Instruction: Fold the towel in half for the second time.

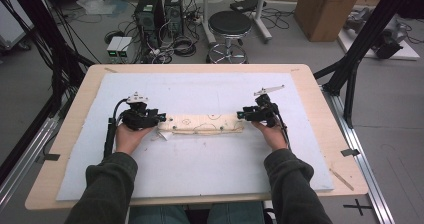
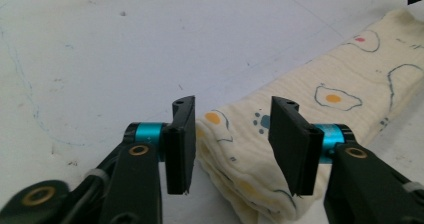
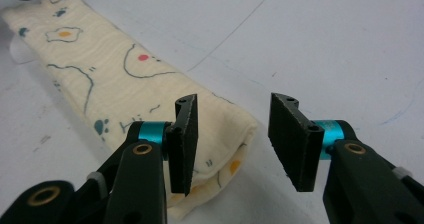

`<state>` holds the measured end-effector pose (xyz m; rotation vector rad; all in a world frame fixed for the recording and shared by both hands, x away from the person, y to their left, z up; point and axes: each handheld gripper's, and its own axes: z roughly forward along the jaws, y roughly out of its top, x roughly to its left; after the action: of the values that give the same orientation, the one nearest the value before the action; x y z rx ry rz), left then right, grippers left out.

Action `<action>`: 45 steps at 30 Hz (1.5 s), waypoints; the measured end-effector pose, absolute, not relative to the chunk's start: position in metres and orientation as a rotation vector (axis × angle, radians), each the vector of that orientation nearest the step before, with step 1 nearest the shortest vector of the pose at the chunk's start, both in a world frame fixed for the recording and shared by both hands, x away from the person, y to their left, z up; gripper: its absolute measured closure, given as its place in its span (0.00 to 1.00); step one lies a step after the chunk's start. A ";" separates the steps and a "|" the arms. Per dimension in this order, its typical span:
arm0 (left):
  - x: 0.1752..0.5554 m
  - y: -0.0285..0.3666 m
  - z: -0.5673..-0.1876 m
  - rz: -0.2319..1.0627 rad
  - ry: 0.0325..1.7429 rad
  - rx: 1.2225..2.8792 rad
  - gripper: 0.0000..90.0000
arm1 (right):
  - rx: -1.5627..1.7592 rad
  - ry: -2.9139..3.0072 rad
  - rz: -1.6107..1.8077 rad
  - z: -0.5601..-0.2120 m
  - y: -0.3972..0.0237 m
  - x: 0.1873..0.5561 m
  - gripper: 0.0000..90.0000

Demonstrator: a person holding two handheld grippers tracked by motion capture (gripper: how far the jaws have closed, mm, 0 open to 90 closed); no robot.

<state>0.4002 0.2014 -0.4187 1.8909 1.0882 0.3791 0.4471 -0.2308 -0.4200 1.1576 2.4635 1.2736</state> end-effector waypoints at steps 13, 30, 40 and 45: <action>0.383 0.212 -0.408 0.372 1.045 1.853 0.54 | 1.124 2.432 1.310 -0.405 -0.233 0.433 0.49; 0.365 0.212 -0.398 0.384 0.988 1.868 0.47 | 1.118 2.400 1.368 -0.394 -0.238 0.418 0.33; 0.355 0.213 -0.395 0.393 0.951 1.879 0.42 | 1.113 2.379 1.366 -0.396 -0.245 0.406 0.28; 0.348 0.218 -0.399 0.410 0.953 1.882 0.40 | 1.123 2.381 1.360 -0.399 -0.247 0.401 0.24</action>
<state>0.3482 0.2176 -0.3991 1.8819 0.9530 0.4103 0.4007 -0.2472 -0.3988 1.1229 2.3809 1.3599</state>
